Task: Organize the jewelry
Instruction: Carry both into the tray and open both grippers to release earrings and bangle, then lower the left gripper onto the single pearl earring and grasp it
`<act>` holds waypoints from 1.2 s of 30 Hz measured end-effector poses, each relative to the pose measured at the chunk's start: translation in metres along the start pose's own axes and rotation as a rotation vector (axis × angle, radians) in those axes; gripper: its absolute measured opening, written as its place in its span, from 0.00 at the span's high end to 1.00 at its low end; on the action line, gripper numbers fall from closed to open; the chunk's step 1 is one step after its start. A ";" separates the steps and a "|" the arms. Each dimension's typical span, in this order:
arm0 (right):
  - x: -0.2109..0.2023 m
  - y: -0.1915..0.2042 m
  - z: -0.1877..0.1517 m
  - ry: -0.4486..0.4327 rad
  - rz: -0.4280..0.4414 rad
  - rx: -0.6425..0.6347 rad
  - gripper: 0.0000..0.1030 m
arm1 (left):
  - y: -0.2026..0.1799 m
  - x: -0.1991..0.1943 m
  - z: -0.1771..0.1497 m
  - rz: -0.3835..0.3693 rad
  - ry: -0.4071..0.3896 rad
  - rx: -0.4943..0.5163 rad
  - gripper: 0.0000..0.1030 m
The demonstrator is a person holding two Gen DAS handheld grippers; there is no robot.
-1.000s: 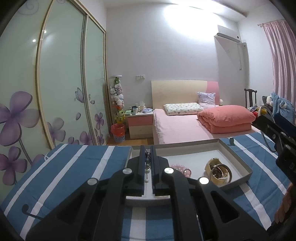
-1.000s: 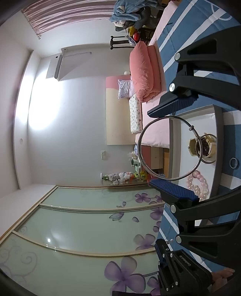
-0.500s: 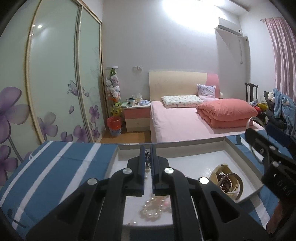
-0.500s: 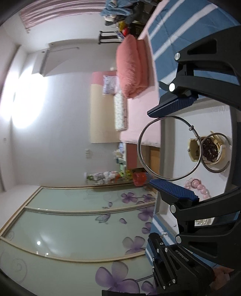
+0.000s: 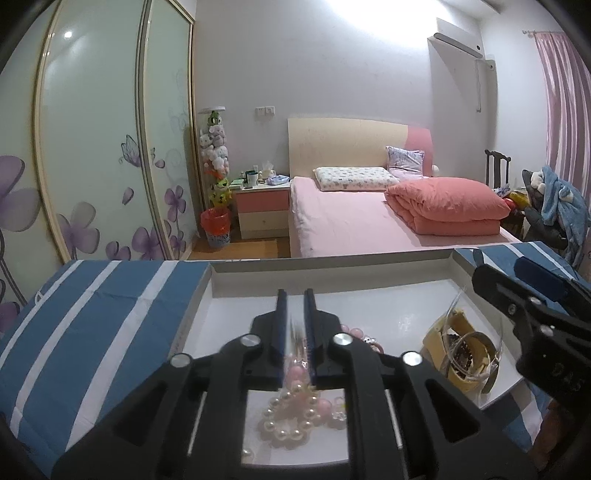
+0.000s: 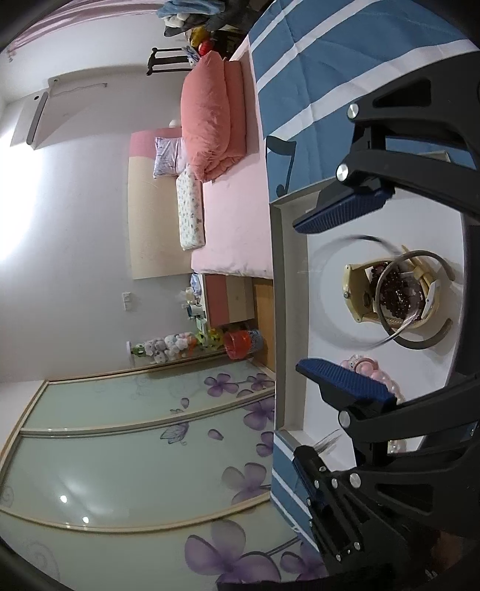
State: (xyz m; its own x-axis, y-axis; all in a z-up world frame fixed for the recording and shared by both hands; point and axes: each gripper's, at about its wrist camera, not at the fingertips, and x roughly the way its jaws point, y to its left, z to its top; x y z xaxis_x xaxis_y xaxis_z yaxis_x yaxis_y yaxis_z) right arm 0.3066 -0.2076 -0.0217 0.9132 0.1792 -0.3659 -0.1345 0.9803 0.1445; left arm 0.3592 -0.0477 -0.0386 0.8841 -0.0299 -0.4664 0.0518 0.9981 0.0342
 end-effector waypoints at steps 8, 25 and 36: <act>-0.025 -0.008 0.008 -0.031 0.007 0.025 0.28 | 0.013 -0.024 0.005 -0.021 -0.026 -0.019 0.82; -0.089 -0.003 -0.013 -0.001 0.017 -0.011 0.28 | -0.024 -0.067 -0.065 -0.270 0.264 0.131 0.62; -0.088 -0.014 -0.020 0.012 0.016 0.010 0.28 | -0.046 -0.052 -0.079 -0.224 0.357 0.195 0.62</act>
State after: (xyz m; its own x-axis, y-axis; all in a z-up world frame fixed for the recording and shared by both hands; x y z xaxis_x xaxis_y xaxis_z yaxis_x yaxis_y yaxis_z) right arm 0.2200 -0.2354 -0.0098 0.9062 0.1955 -0.3749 -0.1446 0.9765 0.1596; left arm 0.2740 -0.0878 -0.0852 0.6280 -0.1884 -0.7551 0.3397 0.9393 0.0481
